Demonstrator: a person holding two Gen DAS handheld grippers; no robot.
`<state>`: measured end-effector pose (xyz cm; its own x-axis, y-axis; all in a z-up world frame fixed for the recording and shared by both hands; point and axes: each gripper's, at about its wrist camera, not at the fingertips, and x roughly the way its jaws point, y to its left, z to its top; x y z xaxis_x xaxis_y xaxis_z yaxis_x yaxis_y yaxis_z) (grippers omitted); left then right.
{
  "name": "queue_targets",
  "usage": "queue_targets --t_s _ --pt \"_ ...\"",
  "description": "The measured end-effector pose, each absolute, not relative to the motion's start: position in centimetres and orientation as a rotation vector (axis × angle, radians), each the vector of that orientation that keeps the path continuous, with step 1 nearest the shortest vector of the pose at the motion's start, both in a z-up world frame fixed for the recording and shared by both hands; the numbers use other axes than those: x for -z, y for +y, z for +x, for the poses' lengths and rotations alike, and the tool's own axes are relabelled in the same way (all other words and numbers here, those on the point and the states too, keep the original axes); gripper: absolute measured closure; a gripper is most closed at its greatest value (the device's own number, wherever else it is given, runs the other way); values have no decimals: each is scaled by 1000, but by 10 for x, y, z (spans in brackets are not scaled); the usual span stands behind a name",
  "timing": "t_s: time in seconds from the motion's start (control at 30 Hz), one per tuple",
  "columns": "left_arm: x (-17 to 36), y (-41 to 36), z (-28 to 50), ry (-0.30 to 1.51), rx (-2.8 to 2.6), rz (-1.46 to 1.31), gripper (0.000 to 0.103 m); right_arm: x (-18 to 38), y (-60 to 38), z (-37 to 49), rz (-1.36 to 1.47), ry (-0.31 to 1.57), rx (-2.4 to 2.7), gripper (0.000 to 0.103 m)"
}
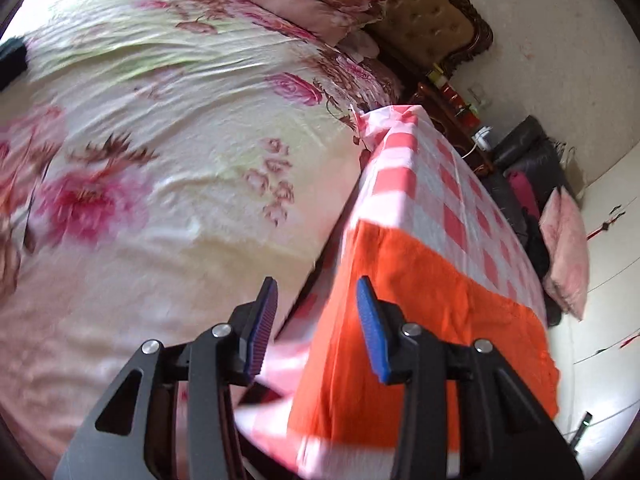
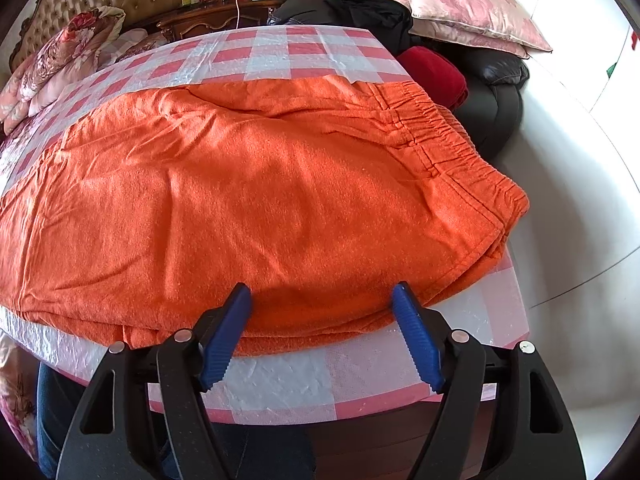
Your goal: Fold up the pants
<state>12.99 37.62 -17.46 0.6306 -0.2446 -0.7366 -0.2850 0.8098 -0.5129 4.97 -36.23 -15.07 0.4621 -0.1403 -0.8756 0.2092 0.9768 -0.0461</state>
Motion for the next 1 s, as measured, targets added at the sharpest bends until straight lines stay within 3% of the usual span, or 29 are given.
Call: queue_targets --t_s 0.17,0.3,0.33,0.37,0.4,0.53,0.73,0.8,0.83,1.0 --pt "185 373 74 912 12 -794 66 149 -361 50 88 1067 215 29" --pt "191 360 75 947 53 -814 70 147 -354 50 73 1068 203 28" --pt "192 356 79 957 61 -808 75 146 -354 49 74 1065 200 28" --pt "191 354 81 961 63 -805 94 145 -354 48 81 1061 197 27" --pt "187 351 84 951 56 -784 96 144 -355 47 84 1058 196 27" --pt "151 338 81 888 0 -617 96 139 -361 44 90 1038 213 25" --pt "190 349 90 987 -40 -669 95 146 -384 41 136 1047 271 22" --pt "188 349 86 985 -80 -648 87 146 -391 38 140 1036 282 22" --pt "187 351 83 981 -108 -640 71 144 -398 35 153 1023 294 22" --pt "139 335 67 788 -248 -516 68 132 -448 19 284 920 378 25"
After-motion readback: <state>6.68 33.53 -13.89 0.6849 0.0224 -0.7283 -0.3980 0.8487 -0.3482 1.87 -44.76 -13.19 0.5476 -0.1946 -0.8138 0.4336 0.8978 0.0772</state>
